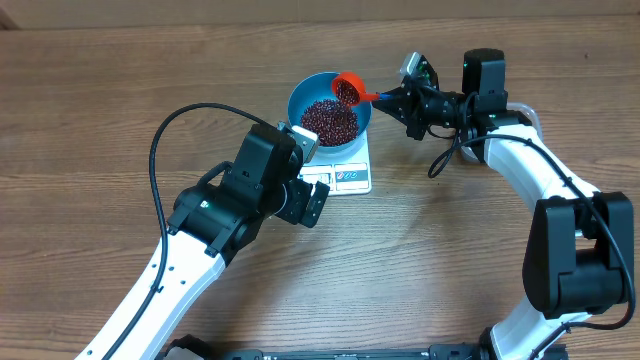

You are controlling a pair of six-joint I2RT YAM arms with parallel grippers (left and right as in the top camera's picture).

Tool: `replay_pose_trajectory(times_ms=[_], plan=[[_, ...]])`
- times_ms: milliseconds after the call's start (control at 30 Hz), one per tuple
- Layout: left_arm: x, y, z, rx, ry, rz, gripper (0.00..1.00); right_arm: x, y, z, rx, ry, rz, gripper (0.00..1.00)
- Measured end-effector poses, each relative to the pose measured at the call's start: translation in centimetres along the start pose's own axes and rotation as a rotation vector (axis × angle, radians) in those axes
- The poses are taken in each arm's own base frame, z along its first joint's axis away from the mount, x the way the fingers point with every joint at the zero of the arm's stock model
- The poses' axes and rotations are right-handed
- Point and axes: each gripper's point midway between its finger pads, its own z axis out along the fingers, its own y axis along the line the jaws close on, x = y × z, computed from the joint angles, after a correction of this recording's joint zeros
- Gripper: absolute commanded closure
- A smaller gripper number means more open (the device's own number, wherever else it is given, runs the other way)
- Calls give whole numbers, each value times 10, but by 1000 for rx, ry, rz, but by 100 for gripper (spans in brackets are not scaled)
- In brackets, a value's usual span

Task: Scoop item into bowl and weigh 150g on scale
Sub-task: 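Tilt the scoop with the right gripper to pour beans into the bowl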

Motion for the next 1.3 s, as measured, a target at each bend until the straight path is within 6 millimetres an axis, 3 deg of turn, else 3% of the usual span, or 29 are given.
replay_pose_trajectory(times_ms=[800,1033,1300], plan=[[0,0,0,0,0,0,0,2,-2,0,14,9,-16,96],[0,0,0,0,0,0,0,-3,-16,-1,78,10,-154,96],[0,0,0,0,0,0,1,-4,-13,0,64,4,-263,96]])
